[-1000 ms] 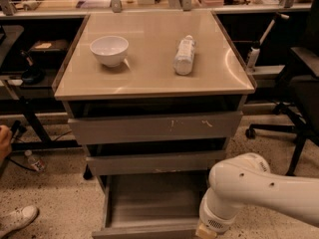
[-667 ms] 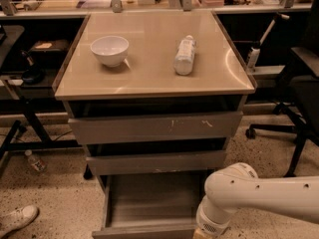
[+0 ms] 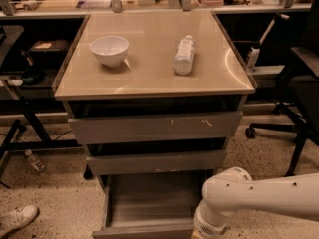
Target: Close bottom drawer
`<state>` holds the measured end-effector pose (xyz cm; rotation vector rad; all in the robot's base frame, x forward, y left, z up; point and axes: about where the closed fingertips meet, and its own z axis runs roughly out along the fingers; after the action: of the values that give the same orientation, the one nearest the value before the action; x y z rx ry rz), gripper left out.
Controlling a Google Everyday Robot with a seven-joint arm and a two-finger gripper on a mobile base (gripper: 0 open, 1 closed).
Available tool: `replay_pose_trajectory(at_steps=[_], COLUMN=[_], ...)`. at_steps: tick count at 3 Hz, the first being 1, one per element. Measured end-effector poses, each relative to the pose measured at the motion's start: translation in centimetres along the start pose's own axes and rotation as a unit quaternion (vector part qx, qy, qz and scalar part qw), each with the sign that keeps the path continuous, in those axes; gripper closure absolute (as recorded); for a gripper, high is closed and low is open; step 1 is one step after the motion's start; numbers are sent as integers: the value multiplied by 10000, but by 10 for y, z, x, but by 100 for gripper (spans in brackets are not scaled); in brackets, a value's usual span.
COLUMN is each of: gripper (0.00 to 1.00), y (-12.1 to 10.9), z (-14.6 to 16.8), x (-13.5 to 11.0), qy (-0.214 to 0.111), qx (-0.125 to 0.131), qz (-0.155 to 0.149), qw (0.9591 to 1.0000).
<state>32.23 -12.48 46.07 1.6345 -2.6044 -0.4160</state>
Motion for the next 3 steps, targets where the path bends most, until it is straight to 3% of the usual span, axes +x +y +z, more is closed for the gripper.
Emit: replay_pose_trajectory(at_steps=[2,3], gripper=[100,100], y=[-44,-53], z=[72,101], x=[7,12], qy=[-120,-196], qx=[116,67], qz=[676,932], qw=[9976,9954])
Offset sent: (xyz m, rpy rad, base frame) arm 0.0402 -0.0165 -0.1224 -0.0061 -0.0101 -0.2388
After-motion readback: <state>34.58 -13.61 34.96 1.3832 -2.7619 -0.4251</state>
